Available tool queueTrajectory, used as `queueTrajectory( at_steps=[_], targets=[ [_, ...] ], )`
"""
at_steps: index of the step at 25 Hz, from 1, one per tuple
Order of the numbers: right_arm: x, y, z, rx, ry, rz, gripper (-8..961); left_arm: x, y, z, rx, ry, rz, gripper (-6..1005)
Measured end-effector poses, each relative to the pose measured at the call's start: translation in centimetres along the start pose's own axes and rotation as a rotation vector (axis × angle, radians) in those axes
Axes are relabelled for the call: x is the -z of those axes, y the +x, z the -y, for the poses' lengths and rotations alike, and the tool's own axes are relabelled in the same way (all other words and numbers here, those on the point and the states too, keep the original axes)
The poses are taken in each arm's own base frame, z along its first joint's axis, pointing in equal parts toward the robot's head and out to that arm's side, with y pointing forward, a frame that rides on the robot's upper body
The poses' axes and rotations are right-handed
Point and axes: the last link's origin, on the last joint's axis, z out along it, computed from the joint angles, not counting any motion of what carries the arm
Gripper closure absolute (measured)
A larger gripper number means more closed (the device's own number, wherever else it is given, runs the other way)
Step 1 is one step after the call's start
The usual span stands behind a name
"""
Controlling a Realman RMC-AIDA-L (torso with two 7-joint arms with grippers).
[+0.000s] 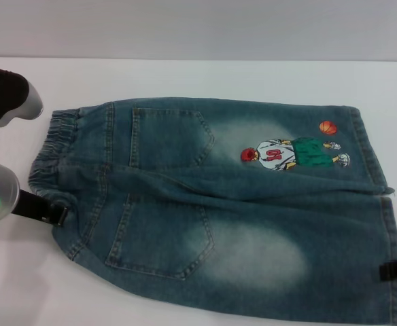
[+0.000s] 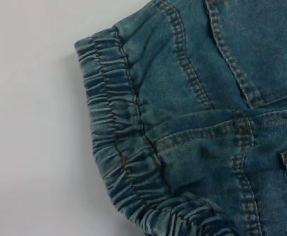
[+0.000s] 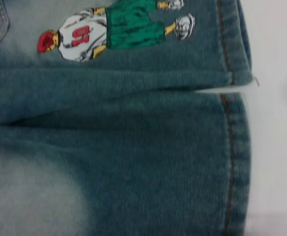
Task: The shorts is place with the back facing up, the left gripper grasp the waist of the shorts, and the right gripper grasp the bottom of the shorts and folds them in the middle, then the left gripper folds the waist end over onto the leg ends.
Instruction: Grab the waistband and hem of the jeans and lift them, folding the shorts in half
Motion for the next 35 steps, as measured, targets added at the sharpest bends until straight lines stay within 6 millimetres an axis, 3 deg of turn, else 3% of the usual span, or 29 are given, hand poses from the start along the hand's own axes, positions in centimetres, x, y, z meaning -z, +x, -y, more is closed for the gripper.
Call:
queueTrajectory(
  at_steps=[22, 35],
  targets=[
    [-1.9, 1.1, -0.8, 0.015, -0.031, -0.068, 282, -0.1, 0.8, -0.8, -0.034, -0.007, -0.001, 851],
    [-2.6, 0.8, -1.7, 0.026, -0.072, -0.057, 290, -0.1, 0.7, -1.1, -0.048, -0.011, 0.005, 852]
  ],
)
